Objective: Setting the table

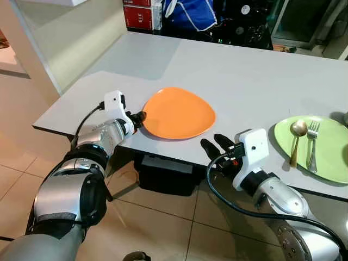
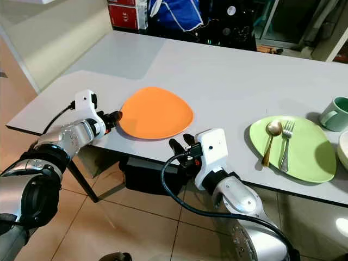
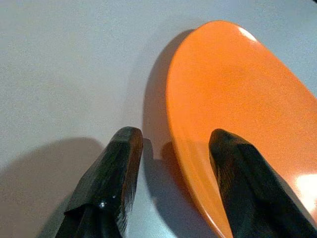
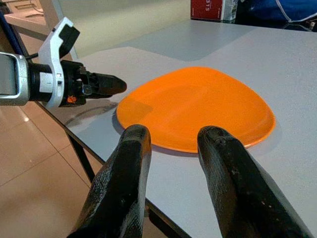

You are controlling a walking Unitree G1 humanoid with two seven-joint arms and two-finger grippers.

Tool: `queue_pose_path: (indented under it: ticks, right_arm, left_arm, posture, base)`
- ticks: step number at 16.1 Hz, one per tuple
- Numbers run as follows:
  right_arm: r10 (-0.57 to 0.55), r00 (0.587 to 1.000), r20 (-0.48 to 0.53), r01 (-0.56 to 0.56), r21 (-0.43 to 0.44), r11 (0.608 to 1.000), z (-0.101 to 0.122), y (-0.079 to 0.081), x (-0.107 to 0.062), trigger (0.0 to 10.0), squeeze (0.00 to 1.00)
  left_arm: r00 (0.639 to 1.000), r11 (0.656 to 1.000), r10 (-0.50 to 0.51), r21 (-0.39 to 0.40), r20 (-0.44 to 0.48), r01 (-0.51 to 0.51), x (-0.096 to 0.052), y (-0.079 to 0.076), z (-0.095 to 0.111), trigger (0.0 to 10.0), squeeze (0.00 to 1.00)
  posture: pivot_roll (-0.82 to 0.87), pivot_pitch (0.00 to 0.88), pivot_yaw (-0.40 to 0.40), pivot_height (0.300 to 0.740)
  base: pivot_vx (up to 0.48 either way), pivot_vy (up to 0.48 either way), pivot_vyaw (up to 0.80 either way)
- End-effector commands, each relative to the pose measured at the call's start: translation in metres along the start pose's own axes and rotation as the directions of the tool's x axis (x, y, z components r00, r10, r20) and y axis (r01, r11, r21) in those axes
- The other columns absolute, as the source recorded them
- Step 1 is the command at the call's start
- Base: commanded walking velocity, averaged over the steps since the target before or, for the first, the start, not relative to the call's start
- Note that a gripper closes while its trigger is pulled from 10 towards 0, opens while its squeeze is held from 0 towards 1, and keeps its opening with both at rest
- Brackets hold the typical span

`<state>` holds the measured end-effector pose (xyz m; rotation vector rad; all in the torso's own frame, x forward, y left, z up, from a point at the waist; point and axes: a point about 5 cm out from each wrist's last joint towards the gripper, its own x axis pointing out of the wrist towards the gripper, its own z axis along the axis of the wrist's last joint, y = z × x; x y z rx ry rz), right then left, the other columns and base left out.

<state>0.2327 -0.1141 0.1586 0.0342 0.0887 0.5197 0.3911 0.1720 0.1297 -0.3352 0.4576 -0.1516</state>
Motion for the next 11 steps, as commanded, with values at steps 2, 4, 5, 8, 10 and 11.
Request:
queue_pose_path:
  ticks: [2, 4, 5, 8, 10, 11]
  right_arm:
    - [0.003, 1.000, 0.019, -0.003, 0.015, 1.000, 0.003, -0.001, 0.002, 10.0, 0.00]
    - [0.001, 0.998, 0.070, -0.002, 0.022, 1.000, 0.009, -0.002, 0.007, 10.0, 0.00]
    - [-0.006, 0.996, 0.084, 0.003, 0.029, 1.000, 0.011, -0.003, 0.008, 10.0, 0.00]
    - [-0.062, 0.984, 0.170, 0.065, -0.013, 0.998, 0.021, -0.009, 0.014, 10.0, 0.00]
    - [-0.084, 0.982, 0.170, 0.089, -0.022, 0.996, 0.019, -0.012, 0.015, 10.0, 0.00]
    - [-0.102, 0.982, 0.158, 0.105, -0.011, 0.994, 0.015, -0.015, 0.014, 10.0, 0.00]
  left_arm:
    - [0.999, 0.987, 0.037, 0.152, 0.034, -0.042, -0.001, 0.002, 0.008, 10.0, 1.00]
    - [0.980, 0.959, 0.041, 0.268, 0.194, -0.093, -0.006, 0.003, 0.030, 10.0, 0.77]
    - [0.969, 0.947, 0.034, 0.303, 0.246, -0.111, -0.008, 0.002, 0.036, 10.0, 0.47]
    - [0.823, 0.756, -0.191, 0.615, 0.535, -0.224, -0.042, -0.024, 0.050, 10.0, 0.00]
    - [0.787, 0.760, -0.242, 0.615, 0.567, -0.209, -0.063, -0.035, 0.042, 10.0, 0.00]
    - [0.719, 0.789, -0.142, 0.517, 0.680, -0.333, -0.088, -0.033, 0.043, 10.0, 0.00]
  posture:
    - [-0.05, 0.012, 0.024, 0.740]
    - [-0.04, 0.000, 0.029, 0.740]
    - [-0.03, 0.000, 0.029, 0.740]
    - [0.00, 0.000, 0.021, 0.740]
    - [0.01, 0.000, 0.014, 0.740]
    - [0.03, 0.000, 0.000, 0.740]
  base:
    - [0.000, 0.000, 0.00]
    - [0.000, 0.000, 0.00]
    - [0.000, 0.000, 0.00]
    - [0.000, 0.000, 0.27]
    - [0.000, 0.000, 0.80]
    - [0.000, 0.000, 0.80]
